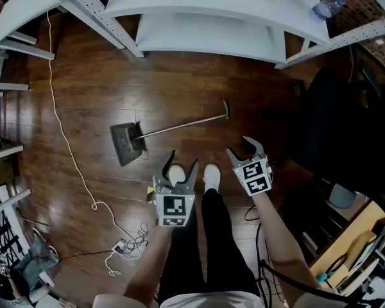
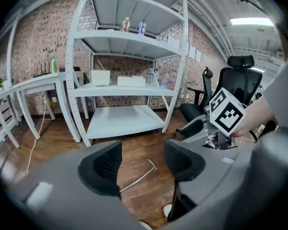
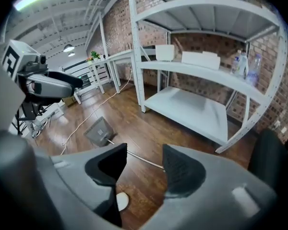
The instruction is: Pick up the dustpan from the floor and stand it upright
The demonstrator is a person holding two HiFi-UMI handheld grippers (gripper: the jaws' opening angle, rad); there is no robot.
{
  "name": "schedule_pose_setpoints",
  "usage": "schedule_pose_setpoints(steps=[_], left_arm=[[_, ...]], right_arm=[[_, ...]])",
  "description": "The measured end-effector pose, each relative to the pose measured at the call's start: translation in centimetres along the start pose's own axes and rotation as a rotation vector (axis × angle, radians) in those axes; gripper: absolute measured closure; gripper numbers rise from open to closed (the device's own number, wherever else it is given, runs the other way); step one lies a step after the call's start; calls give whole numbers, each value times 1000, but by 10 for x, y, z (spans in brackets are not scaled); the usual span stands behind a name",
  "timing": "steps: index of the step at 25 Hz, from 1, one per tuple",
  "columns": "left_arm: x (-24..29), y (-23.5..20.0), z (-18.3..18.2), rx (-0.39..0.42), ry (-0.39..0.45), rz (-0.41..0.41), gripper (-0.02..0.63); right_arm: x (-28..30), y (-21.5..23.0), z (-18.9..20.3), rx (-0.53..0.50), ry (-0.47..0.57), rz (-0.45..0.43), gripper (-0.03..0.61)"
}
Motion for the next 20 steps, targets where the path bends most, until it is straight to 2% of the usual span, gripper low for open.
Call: schedule_pose_setpoints(steps=[7,12,16,20], left_arm=[[153,-5,125,47,-90,112,334],[241,-9,191,82,-115,201,336],[290,-18,234,86,-135,224,337],[313,-27,266,88,-160,236,339]], right_arm=[[166,54,122,50,-156,40,380],[269,86,191,87,-210,36,391],[338,118,234,69,-252,29,402],[387,140,261,62,-292,54,415]])
Point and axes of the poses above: the fingertips, and each gripper's own axes: x forward along the fingers, y to its right, z out of its underside, the point moved 9 cm from there along -x, backward along the fingers, and after that the axes turned 2 degrees about y, right-handed, at the moved point
